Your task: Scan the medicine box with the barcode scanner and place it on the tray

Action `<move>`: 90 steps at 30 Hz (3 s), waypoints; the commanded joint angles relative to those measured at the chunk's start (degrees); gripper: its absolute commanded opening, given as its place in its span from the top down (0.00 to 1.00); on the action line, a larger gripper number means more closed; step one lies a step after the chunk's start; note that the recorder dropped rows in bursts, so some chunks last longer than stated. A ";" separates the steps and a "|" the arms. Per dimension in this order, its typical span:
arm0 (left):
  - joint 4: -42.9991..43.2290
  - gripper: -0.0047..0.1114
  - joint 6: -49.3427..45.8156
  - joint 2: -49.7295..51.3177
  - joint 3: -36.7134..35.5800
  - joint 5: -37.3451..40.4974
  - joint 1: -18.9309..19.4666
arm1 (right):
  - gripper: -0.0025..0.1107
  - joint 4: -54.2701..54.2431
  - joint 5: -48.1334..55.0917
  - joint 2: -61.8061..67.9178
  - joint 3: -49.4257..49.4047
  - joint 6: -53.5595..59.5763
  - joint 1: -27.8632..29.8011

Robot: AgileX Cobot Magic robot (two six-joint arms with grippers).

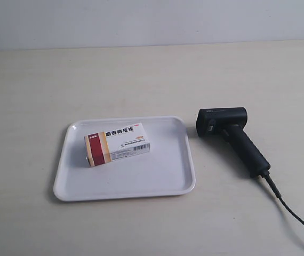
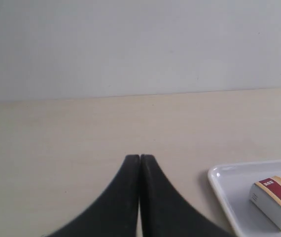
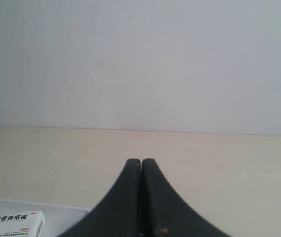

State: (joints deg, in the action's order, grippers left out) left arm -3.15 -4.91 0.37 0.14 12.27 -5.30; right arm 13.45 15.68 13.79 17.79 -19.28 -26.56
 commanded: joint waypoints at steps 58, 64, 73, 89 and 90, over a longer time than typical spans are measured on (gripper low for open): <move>3.15 0.94 4.91 -0.37 -0.14 2.34 0.22 | 0.98 -16.52 -6.19 -13.79 -17.79 8.79 4.19; 3.15 0.94 4.91 -0.37 -0.14 2.34 0.22 | 0.98 -15.35 -6.19 -13.79 -17.79 8.88 16.69; 3.15 0.94 4.91 -0.37 -0.14 2.34 0.22 | 0.98 -10.78 -4.84 -13.79 -17.79 9.21 18.90; 3.15 0.94 4.91 -0.37 -0.14 2.34 0.22 | 0.98 -10.26 -4.84 -13.79 -17.79 8.84 18.90; 3.15 0.94 4.91 -0.37 -0.14 2.34 0.22 | 0.98 -10.48 -4.84 -13.79 -17.79 8.83 18.90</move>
State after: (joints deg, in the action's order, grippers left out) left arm 0.00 0.00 0.37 -0.01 14.61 -5.30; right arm 2.65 10.75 0.37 0.28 -10.54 -8.05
